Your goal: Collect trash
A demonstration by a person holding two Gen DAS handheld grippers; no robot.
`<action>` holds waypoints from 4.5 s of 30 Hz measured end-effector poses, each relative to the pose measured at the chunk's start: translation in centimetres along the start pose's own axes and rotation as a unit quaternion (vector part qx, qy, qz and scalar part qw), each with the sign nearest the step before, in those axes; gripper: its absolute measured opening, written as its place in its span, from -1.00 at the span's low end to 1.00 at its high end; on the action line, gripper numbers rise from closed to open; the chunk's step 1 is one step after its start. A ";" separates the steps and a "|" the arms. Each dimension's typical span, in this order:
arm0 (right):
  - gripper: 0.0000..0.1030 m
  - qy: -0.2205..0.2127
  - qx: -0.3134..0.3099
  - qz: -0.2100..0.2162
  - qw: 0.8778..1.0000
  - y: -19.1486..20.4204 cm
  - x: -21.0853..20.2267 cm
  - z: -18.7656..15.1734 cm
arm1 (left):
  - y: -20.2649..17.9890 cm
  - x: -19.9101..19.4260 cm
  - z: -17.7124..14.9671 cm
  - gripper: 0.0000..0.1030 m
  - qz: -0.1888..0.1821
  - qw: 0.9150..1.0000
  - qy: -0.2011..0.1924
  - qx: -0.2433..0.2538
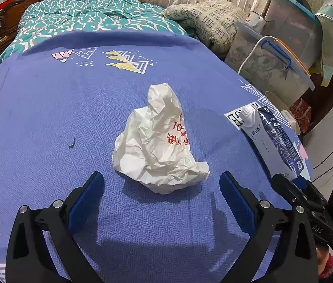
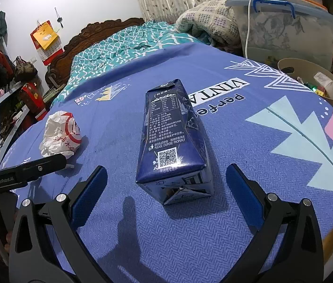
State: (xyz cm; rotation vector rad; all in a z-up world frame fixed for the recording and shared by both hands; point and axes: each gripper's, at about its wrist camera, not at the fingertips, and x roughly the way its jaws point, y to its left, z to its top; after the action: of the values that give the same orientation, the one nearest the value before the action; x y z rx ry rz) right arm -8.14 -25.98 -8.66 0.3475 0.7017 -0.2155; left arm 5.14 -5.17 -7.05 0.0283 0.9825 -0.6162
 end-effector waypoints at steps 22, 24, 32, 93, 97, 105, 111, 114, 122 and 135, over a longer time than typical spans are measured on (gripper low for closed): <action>0.08 -0.001 -0.008 -0.010 1.000 -0.6 -0.1 0.3 | -0.7 -0.2 1.7 0.50 -0.001 1.000 0.001 0.009; 0.07 0.000 -0.014 -0.003 1.000 -0.6 -0.1 0.3 | -1.0 0.1 1.8 0.13 0.017 1.000 0.000 0.015; 0.02 -0.044 0.015 -0.010 0.999 -4.1 -2.4 1.9 | -4.3 0.8 4.1 -0.31 -0.043 0.998 0.013 0.044; 0.39 -0.156 0.191 -0.092 0.965 -18.7 -7.6 5.8 | -27.2 11.9 11.8 0.80 -0.120 0.976 0.060 0.171; 0.45 -0.132 0.200 -0.094 0.966 -16.5 -7.6 3.8 | -23.7 8.5 9.3 0.82 -0.091 0.978 0.029 0.187; 0.84 -0.134 0.199 -0.123 0.963 -11.1 -9.7 2.7 | -17.6 2.9 6.5 0.83 -0.054 0.985 -0.011 0.166; 0.93 -0.149 0.189 -0.143 0.960 -7.3 -11.5 2.9 | -14.9 -0.2 5.0 0.83 -0.018 0.985 -0.041 0.166; 0.93 -0.146 0.191 -0.152 0.959 -6.1 -11.6 2.3 | -13.7 -1.3 4.4 0.83 -0.009 0.986 -0.050 0.156; 0.94 -0.154 0.187 -0.168 0.956 -3.7 -12.3 1.8 | -12.7 -3.4 3.7 0.83 0.043 0.983 -0.083 0.161; 0.94 -0.140 0.199 -0.159 0.957 -3.7 -11.3 0.6 | -12.7 -5.4 2.6 0.83 0.053 0.979 -0.103 0.166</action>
State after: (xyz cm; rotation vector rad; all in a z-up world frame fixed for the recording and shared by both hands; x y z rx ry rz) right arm -17.31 -28.78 -1.65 0.5760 0.4254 -0.7047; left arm -1.35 -13.90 1.85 0.3054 0.6666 -0.6648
